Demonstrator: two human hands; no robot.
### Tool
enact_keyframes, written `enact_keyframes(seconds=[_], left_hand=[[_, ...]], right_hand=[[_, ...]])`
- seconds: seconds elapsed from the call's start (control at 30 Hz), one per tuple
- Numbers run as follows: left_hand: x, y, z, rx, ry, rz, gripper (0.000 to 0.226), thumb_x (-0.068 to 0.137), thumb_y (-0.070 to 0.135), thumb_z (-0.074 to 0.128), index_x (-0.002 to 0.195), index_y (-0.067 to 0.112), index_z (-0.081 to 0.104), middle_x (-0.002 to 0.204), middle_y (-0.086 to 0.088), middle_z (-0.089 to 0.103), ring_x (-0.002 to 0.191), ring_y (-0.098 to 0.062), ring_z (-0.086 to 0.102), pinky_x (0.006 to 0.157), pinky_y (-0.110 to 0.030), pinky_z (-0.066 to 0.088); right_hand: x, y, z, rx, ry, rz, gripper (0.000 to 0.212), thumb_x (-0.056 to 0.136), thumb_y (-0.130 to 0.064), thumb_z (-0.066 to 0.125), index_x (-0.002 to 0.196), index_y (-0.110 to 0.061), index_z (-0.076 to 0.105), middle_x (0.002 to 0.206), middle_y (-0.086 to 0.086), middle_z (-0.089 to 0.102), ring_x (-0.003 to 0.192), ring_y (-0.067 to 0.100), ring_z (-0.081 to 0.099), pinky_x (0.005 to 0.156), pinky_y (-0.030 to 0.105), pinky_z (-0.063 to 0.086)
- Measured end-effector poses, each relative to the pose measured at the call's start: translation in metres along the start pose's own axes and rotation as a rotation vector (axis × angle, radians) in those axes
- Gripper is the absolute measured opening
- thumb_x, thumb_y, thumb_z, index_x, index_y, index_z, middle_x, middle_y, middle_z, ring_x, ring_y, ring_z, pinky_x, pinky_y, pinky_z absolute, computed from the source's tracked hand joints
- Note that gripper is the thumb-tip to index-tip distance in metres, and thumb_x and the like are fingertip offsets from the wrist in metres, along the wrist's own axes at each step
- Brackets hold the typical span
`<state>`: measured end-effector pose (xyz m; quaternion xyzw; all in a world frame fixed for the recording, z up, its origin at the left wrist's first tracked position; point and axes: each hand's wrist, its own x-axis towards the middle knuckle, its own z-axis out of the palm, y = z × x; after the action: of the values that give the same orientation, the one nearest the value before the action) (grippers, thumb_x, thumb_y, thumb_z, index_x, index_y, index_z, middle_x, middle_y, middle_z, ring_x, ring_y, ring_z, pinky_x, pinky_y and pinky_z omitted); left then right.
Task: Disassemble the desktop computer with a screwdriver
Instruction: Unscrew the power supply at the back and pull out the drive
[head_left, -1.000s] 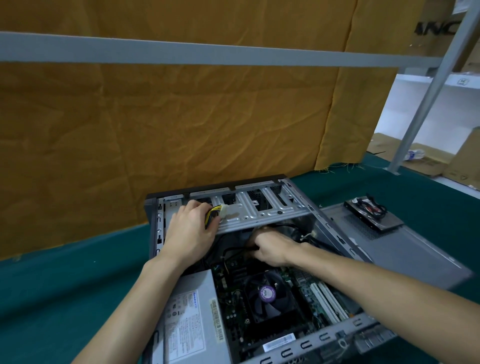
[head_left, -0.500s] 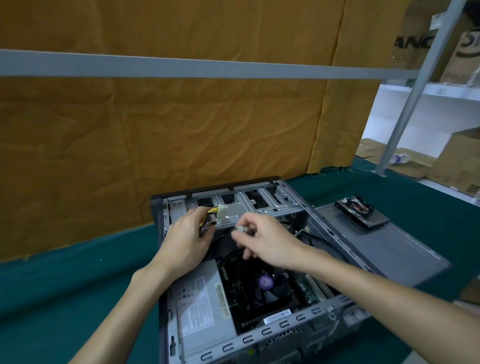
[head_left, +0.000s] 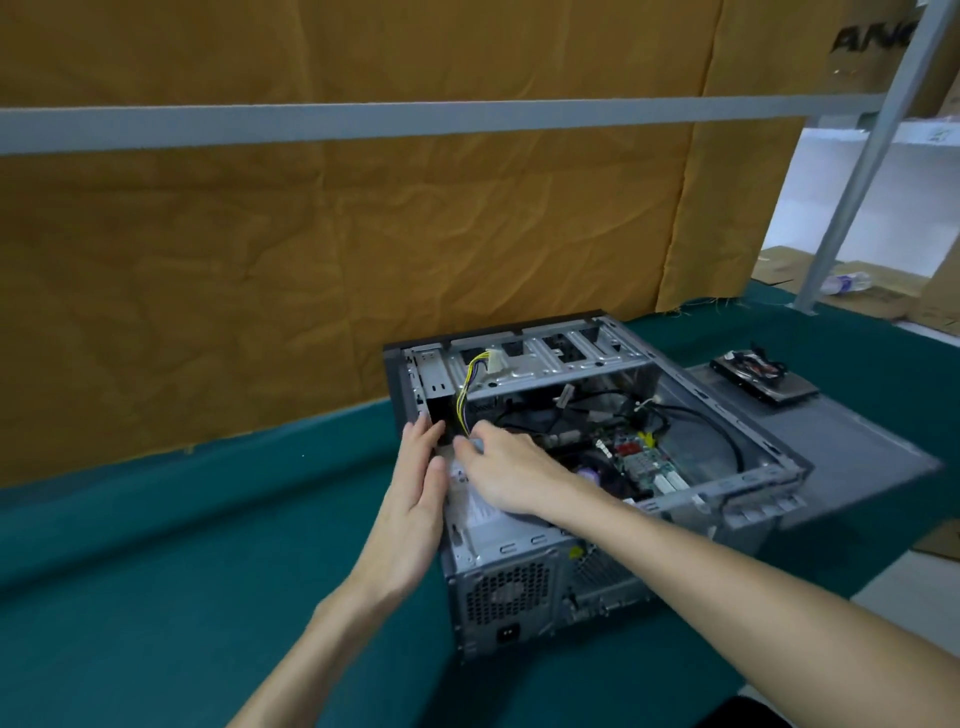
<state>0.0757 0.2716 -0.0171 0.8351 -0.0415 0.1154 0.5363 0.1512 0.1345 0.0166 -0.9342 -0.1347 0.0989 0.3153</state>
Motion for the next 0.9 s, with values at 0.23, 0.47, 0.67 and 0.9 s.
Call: enact_keyframes(seconds=[0.23, 0.47, 0.67, 0.9], left_hand=[[-0.015, 0.008, 0.005, -0.179, -0.007, -0.098, 0.048, 0.11, 0.041, 0.027, 0.157, 0.037, 0.022, 0.167, 0.016, 0.013, 0.153, 0.002, 0.004, 0.127, -0.036, 0.005], [-0.047, -0.002, 0.01, 0.026, -0.046, 0.276, 0.059, 0.096, 0.072, 0.032, 0.151, 0.05, 0.032, 0.164, 0.029, -0.009, 0.152, 0.004, -0.01, 0.119, -0.039, 0.012], [-0.039, -0.024, 0.001, 0.282, -0.058, 0.446, 0.07, 0.084, 0.063, 0.068, 0.138, 0.028, 0.041, 0.166, 0.011, 0.014, 0.157, -0.018, -0.006, 0.124, -0.052, 0.019], [-0.04, -0.026, 0.003, 0.278, -0.037, 0.471, 0.069, 0.085, 0.061, 0.07, 0.134, 0.021, 0.044, 0.161, 0.007, 0.025, 0.157, -0.021, -0.003, 0.124, -0.053, 0.019]], right_hand=[[-0.007, -0.008, 0.002, -0.022, 0.174, 0.028, 0.051, 0.097, -0.063, 0.042, 0.074, -0.018, 0.052, 0.081, 0.006, 0.064, 0.061, 0.023, 0.055, 0.053, 0.033, 0.039], [-0.01, -0.007, 0.0, 0.007, 0.192, -0.015, 0.053, 0.103, -0.051, 0.045, 0.065, -0.014, 0.049, 0.068, 0.005, 0.058, 0.058, 0.025, 0.049, 0.056, 0.036, 0.038], [-0.003, -0.009, 0.002, -0.037, 0.226, 0.01, 0.056, 0.101, -0.05, 0.045, 0.065, -0.009, 0.056, 0.068, 0.01, 0.061, 0.056, 0.027, 0.049, 0.053, 0.034, 0.036], [-0.004, -0.007, 0.003, -0.039, 0.245, -0.029, 0.057, 0.102, -0.047, 0.045, 0.065, -0.006, 0.061, 0.07, 0.012, 0.065, 0.058, 0.03, 0.054, 0.055, 0.036, 0.042]])
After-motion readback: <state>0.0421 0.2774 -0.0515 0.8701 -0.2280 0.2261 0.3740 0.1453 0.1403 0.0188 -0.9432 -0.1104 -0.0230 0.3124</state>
